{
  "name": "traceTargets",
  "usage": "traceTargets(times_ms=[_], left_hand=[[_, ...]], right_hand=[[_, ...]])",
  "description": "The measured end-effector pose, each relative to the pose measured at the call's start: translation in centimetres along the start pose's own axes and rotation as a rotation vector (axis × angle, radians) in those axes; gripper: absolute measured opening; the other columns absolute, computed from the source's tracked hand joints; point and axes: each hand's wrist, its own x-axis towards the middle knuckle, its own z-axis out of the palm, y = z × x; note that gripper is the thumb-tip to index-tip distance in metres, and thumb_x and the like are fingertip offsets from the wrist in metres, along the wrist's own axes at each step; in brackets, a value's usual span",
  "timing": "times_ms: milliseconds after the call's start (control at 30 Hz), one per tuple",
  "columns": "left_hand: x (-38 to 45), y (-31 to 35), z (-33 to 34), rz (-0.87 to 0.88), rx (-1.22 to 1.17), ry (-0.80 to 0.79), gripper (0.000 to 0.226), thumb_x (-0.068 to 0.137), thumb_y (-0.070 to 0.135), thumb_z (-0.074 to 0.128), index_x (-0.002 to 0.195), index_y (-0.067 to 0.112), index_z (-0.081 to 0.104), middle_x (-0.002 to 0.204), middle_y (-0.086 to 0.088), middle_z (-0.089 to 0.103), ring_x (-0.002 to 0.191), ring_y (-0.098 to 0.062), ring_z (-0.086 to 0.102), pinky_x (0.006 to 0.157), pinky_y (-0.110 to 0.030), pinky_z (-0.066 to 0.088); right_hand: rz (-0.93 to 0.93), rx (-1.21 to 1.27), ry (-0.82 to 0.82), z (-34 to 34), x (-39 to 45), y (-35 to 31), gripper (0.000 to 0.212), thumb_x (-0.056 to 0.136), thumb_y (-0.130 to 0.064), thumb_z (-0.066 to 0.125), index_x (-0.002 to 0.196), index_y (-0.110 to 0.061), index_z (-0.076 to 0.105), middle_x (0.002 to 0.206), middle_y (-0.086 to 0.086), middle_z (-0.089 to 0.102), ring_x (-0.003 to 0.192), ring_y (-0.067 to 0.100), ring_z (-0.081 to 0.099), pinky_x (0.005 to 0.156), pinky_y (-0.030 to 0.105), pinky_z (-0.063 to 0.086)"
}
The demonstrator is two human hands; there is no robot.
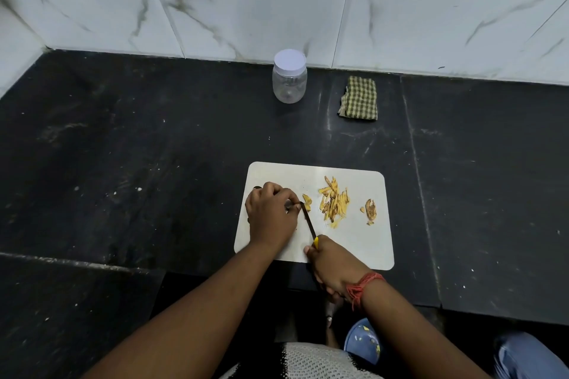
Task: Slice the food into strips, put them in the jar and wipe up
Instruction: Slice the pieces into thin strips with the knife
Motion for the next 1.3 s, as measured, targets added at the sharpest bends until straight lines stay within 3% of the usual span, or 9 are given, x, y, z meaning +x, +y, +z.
traceTargets(times_ms=[267, 433, 600, 800, 933, 1133, 1300], left_hand=[[-0.4, 0.0, 0.5, 0.005, -0.003, 0.036, 0.003, 0.089, 0.033, 0.068, 0.09, 0.031, 0.069, 0.105, 0.009, 0.052, 0.108, -0.018, 0.042, 0.103, -0.037, 0.035], [-0.4, 0.0, 0.4, 0.014, -0.005, 0.028, 0.002, 0.089, 0.033, 0.069, 0.09, 0.032, 0.068, 0.105, 0.01, 0.051, 0.108, -0.017, 0.041, 0.104, -0.037, 0.034], [-0.6, -0.3, 0.1, 0.04, -0.015, 0.007, 0.004, 0.093, 0.03, 0.064, 0.093, 0.031, 0.068, 0.109, 0.01, 0.051, 0.111, -0.017, 0.039, 0.105, -0.034, 0.029], [-0.9, -0.8, -0.2, 0.129, 0.035, 0.011, 0.014, 0.094, 0.036, 0.064, 0.105, 0.031, 0.07, 0.113, 0.007, 0.053, 0.112, -0.018, 0.041, 0.105, -0.038, 0.032], [-0.9, -0.3, -0.3, 0.163, 0.081, 0.031, 0.01, 0.09, 0.035, 0.069, 0.099, 0.031, 0.071, 0.109, 0.007, 0.054, 0.106, -0.018, 0.044, 0.104, -0.04, 0.034], [-1.4, 0.1, -0.3, 0.168, 0.132, 0.033, 0.012, 0.092, 0.036, 0.069, 0.1, 0.029, 0.073, 0.109, 0.006, 0.058, 0.105, -0.017, 0.046, 0.101, -0.041, 0.038], [-1.4, 0.7, -0.5, 0.192, 0.186, 0.019, 0.017, 0.098, 0.036, 0.06, 0.109, 0.032, 0.072, 0.111, 0.009, 0.063, 0.106, -0.017, 0.049, 0.099, -0.037, 0.028]], right_hand=[[-0.026, -0.126, 0.018, 0.1, -0.3, 0.1, 0.018, 0.102, -0.023, 0.042, 0.088, -0.013, 0.038, 0.06, 0.008, 0.053, 0.032, 0.012, 0.044, 0.039, 0.021, 0.035], [-0.036, -0.199, 0.077, 0.1, -1.0, 0.7, 0.022, 0.103, -0.027, 0.043, 0.084, -0.015, 0.039, 0.065, 0.005, 0.052, 0.051, 0.013, 0.049, 0.046, 0.023, 0.036], [-0.03, -0.034, 0.009, 0.4, -2.3, 1.6, 0.024, 0.102, -0.036, 0.04, 0.09, -0.016, 0.038, 0.059, 0.007, 0.046, 0.032, 0.014, 0.036, 0.037, 0.019, 0.033], [-0.057, 0.137, 0.043, -0.2, -3.1, 1.7, 0.027, 0.103, -0.039, 0.039, 0.089, -0.015, 0.037, 0.057, 0.005, 0.043, 0.03, 0.014, 0.03, 0.037, 0.017, 0.028], [-0.053, 0.255, 0.071, -0.9, -3.2, 1.5, 0.028, 0.103, -0.038, 0.04, 0.085, -0.016, 0.036, 0.054, 0.005, 0.042, 0.031, 0.014, 0.028, 0.04, 0.018, 0.025], [-0.066, 0.225, 0.1, -1.7, -3.3, 1.3, 0.034, 0.103, -0.038, 0.04, 0.097, -0.004, 0.036, 0.055, 0.005, 0.043, 0.032, 0.014, 0.029, 0.039, 0.018, 0.026], [-0.081, 0.224, 0.1, -2.1, -3.4, 1.4, 0.035, 0.102, -0.04, 0.04, 0.098, -0.005, 0.038, 0.054, 0.004, 0.043, 0.032, 0.014, 0.03, 0.038, 0.018, 0.026]])
